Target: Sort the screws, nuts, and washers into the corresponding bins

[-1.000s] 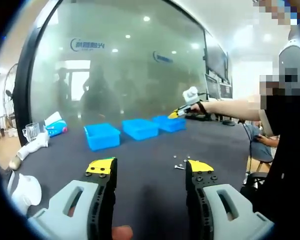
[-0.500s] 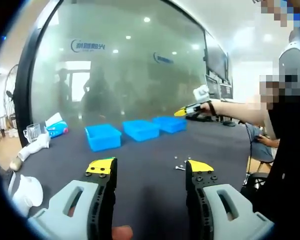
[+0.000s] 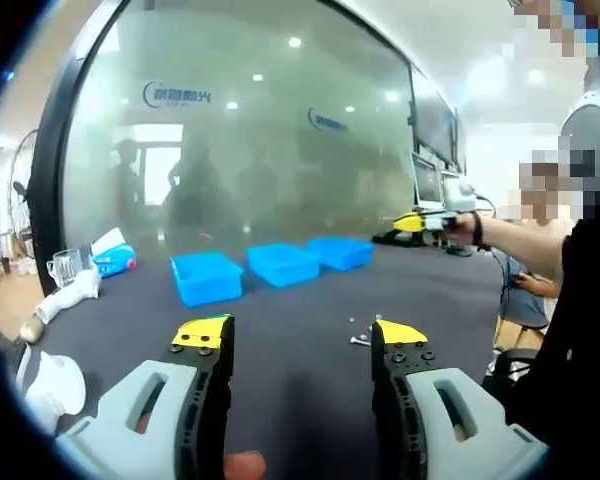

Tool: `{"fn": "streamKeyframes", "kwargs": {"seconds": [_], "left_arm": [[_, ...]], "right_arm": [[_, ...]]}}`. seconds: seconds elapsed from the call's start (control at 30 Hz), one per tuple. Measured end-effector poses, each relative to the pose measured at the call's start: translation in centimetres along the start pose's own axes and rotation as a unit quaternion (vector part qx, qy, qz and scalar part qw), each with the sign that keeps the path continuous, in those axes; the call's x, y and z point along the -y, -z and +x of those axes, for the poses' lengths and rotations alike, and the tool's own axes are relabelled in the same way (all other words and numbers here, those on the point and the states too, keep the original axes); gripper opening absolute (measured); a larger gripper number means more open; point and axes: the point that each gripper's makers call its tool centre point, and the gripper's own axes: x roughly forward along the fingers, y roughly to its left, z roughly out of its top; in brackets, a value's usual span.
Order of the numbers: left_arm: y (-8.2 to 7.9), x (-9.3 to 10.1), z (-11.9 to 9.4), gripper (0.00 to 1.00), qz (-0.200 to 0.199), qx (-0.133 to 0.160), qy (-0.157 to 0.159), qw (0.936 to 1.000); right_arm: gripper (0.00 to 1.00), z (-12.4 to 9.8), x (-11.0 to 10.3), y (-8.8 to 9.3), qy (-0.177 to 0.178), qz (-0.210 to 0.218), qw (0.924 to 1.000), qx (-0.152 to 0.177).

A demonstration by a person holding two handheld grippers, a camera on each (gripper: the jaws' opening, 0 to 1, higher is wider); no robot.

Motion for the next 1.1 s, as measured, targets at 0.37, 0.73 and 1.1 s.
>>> {"fn": "streamKeyframes", "kwargs": {"seconds": [0.37,0.73,1.1], "left_arm": [[0.0,-0.2,-0.5,0.54,0.0,0.001,-0.007,1.0],[0.5,0.5,-0.6,0.54,0.003,-0.01,0.005,0.9999],[1.0,0.9,-0.8,0.54,0.009,-0.02,0.015,0.9996]], "right_arm": [[0.28,-5.4,-3.3,3.1,-0.014,0.008,0.9998,0.01],[0.32,-6.1,-8.4,3.8,-0.137,-0.007,0.9903,-0.022],[0.33,-5.6,-12.0,4.7,-0.243,-0.066,0.9641,-0.085]]}}
